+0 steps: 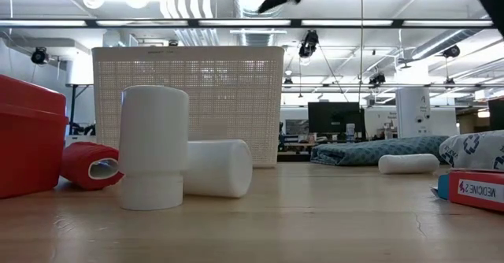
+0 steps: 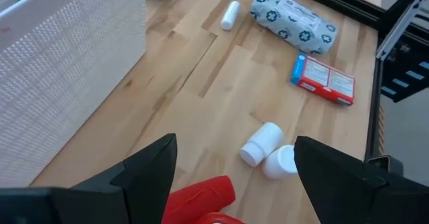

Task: Pick & place medical supplies in basket/bin
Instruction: Put the white gauze into the white bin, then put the bottom white pill bottle into the white bin

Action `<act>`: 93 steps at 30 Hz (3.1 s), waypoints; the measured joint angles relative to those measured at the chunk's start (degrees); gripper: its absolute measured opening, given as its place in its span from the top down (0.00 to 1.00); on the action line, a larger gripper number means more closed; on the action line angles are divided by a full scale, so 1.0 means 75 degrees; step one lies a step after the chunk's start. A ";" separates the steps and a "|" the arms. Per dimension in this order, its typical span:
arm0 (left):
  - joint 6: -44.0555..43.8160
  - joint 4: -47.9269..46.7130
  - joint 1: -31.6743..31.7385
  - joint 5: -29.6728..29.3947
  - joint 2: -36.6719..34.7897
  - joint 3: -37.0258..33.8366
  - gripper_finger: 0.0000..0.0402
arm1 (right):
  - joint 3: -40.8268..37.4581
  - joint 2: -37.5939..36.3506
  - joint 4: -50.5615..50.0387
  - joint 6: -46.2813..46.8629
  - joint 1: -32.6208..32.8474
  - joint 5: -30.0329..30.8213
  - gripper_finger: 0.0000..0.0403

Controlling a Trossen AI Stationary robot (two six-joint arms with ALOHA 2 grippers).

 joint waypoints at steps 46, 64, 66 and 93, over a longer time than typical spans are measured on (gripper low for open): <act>-0.0017 0.0686 0.0009 -0.0581 0.0000 -0.0292 0.31 | -1.0273 -0.1531 0.1112 0.0250 0.2801 -0.0831 0.24; -0.0017 0.0686 0.0009 -0.0797 0.0000 -0.0327 0.31 | -0.8657 -0.2841 0.2174 0.1132 0.3048 -0.1528 0.94; -0.0017 0.0689 0.0009 -0.0859 0.0000 -0.0327 0.31 | -0.8053 -0.3320 0.2742 0.1220 0.3042 -0.1413 0.94; 0.0015 0.0710 0.0104 -0.1522 -0.0044 -0.0408 0.31 | 0.0019 0.1091 -0.0637 -0.1708 -0.0065 -0.1544 0.29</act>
